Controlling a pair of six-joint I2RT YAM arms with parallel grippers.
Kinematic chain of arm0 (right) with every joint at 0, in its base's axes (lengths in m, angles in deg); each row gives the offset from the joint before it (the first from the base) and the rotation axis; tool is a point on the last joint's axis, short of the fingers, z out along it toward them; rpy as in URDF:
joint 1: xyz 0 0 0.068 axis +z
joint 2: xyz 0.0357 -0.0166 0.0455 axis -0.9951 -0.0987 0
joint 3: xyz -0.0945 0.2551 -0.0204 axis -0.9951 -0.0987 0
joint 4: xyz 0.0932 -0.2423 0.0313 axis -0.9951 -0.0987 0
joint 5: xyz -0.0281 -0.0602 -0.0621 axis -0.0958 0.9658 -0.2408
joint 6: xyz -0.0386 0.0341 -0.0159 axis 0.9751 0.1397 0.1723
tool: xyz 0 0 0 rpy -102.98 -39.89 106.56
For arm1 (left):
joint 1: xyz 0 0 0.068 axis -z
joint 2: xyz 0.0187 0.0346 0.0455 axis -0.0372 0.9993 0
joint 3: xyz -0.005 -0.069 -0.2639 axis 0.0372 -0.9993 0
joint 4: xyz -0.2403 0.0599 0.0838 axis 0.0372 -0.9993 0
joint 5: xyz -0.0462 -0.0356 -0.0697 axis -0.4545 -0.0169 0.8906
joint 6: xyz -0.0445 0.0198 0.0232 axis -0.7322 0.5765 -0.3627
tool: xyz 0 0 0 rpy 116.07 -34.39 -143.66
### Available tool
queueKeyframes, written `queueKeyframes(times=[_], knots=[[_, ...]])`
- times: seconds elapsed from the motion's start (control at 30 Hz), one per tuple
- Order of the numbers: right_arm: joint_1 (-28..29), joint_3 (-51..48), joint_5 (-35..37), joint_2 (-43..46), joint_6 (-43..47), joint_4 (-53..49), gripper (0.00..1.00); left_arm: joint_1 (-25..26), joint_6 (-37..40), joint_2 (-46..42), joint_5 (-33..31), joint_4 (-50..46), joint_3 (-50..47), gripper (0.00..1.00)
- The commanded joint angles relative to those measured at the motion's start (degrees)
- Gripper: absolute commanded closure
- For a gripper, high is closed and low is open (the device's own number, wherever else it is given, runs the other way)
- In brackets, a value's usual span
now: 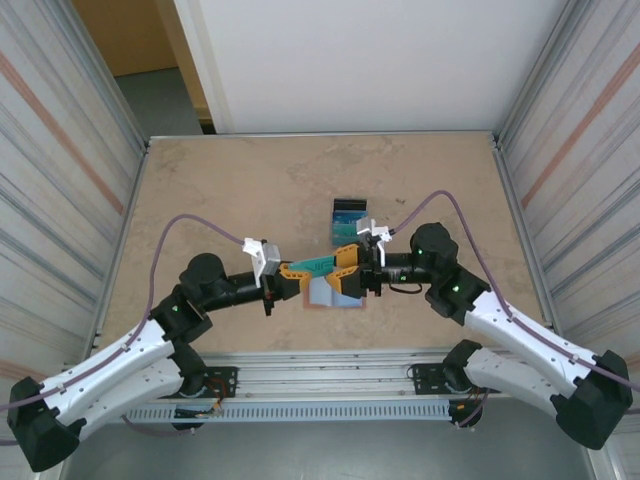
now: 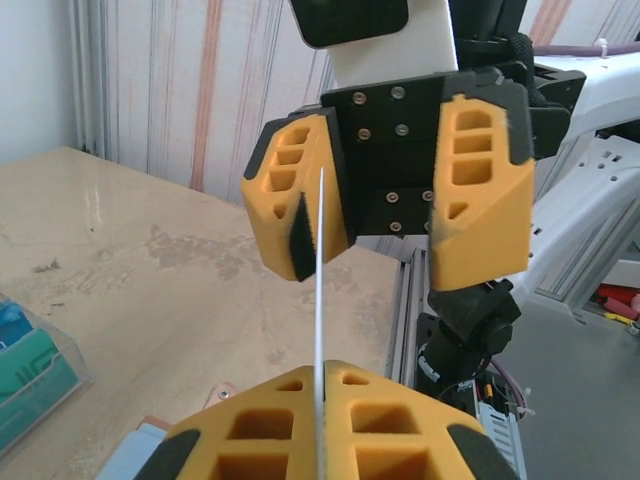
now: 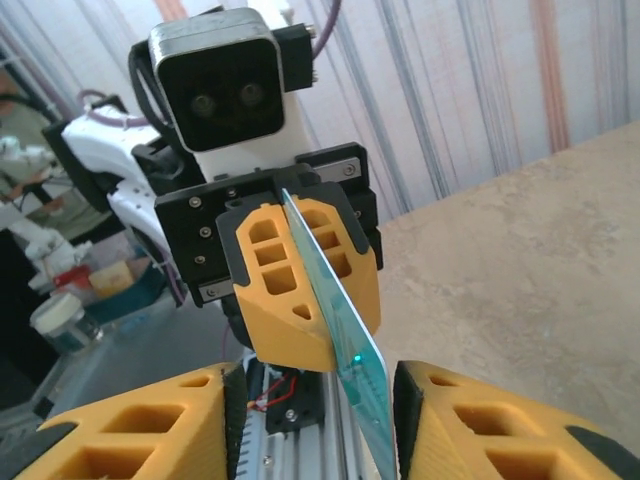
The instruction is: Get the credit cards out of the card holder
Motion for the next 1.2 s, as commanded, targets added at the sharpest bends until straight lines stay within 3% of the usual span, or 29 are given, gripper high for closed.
queueKeyframes(times=[0.0,0.23,0.27,0.33,0.4,0.7,0.77,0.93,1.17], knots=[[0.54,2.65,-2.73,-0.87,2.04,1.58,0.65,-0.33,-1.08,0.16,1.87,3.27,-0.38,1.0],[0.81,4.29,-2.64,-1.94,4.42,-2.27,0.99,-0.33,-0.96,0.86,1.37,2.04,0.15,1.0],[0.83,4.76,-2.13,-1.71,5.42,-4.04,1.0,-0.33,-0.11,0.82,1.21,0.27,0.8,1.0],[0.87,5.68,-1.05,-1.03,8.06,-8.44,1.0,-0.28,1.86,0.24,-0.21,-4.11,2.15,0.8],[0.84,6.71,0.44,0.23,11.4,-13.95,1.0,-0.3,5.43,-0.98,-1.57,-10.01,4.27,0.65],[0.74,10.56,3.27,2.87,20.91,-30.8,1.0,-0.33,17.83,-1.95,-4.32,-27.0,14.11,0.45],[0.84,11.18,2.85,2.73,21.81,-32.24,1.0,-0.33,19.05,0.63,-5.02,-30.62,17.34,0.45],[0.78,12.01,2.56,2.26,22.98,-33.81,1.0,-0.31,23.24,8.15,1.73,-36.46,23.88,0.46],[0.76,12.96,1.56,1.37,23.86,-35.15,1.0,-0.32,26.59,15.49,6.59,-39.34,28.52,0.59]])
